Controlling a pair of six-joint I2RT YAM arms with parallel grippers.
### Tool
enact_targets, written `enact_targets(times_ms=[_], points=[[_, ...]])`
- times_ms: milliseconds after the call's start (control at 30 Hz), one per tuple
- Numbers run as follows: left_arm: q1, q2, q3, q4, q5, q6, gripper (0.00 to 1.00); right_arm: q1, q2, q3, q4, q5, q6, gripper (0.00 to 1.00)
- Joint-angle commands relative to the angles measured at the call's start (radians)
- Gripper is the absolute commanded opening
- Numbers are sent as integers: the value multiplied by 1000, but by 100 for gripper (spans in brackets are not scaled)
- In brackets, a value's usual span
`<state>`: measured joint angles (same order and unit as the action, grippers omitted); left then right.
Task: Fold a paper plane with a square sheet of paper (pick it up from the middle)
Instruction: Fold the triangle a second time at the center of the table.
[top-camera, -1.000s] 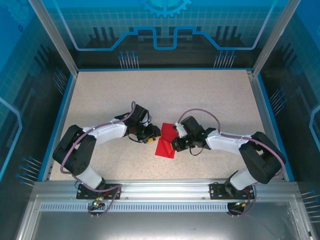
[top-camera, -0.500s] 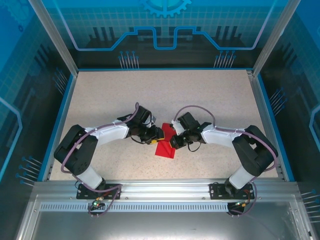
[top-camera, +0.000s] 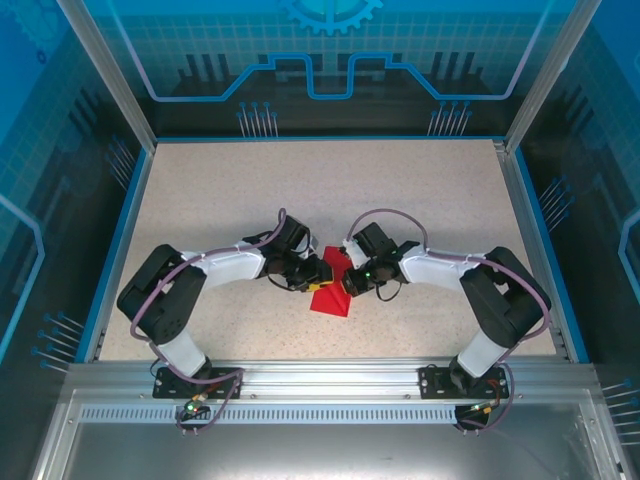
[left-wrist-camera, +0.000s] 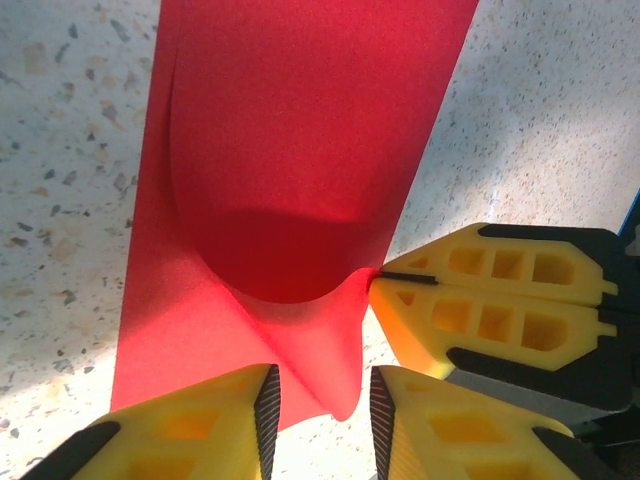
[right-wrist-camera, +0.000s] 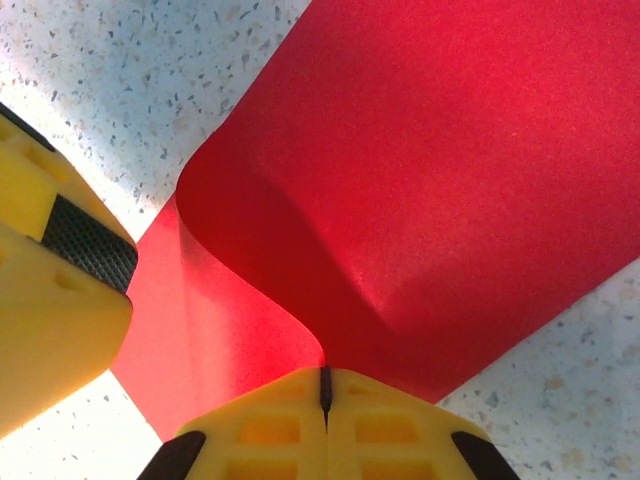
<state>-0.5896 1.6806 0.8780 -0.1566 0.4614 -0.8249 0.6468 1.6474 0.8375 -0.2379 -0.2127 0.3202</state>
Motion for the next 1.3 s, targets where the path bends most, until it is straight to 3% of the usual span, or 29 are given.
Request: enact_targets(times_ms=[0, 1267], points=[[-11, 20, 9, 23, 21, -21, 32, -13, 20, 23, -22, 19, -15, 5], [-17, 45, 39, 30, 20, -21, 32, -6, -8, -32, 16, 51, 69, 5]])
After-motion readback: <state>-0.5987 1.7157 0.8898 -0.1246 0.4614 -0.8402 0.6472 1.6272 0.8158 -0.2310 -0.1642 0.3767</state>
